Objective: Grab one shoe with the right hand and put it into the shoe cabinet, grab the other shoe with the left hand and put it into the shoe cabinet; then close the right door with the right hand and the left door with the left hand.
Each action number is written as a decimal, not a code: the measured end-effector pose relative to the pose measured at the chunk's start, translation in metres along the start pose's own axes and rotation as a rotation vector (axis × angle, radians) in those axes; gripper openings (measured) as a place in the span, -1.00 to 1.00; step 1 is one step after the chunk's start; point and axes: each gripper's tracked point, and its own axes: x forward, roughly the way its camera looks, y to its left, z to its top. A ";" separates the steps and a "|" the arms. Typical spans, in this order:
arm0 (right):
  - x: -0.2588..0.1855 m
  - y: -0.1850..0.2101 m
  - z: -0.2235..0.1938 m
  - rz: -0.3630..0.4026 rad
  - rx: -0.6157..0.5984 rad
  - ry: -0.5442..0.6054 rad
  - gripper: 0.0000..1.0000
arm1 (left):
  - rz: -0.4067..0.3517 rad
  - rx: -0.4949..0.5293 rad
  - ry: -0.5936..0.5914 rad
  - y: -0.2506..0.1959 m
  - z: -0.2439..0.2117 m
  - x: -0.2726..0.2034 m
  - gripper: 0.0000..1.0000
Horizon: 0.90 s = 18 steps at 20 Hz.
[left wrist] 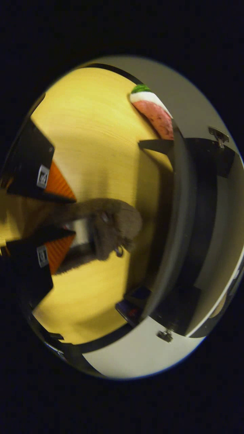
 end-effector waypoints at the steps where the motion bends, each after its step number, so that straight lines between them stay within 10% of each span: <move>1: 0.000 0.002 -0.001 0.009 0.004 0.004 0.96 | 0.008 0.039 -0.024 0.001 0.002 -0.001 -0.39; 4: -0.001 -0.003 -0.005 0.009 -0.002 0.021 0.96 | 0.051 0.076 -0.081 0.013 0.012 -0.002 -0.92; 18: 0.004 -0.015 0.037 -0.011 -0.021 0.007 0.97 | 0.036 0.129 -0.400 -0.011 0.096 -0.093 -0.96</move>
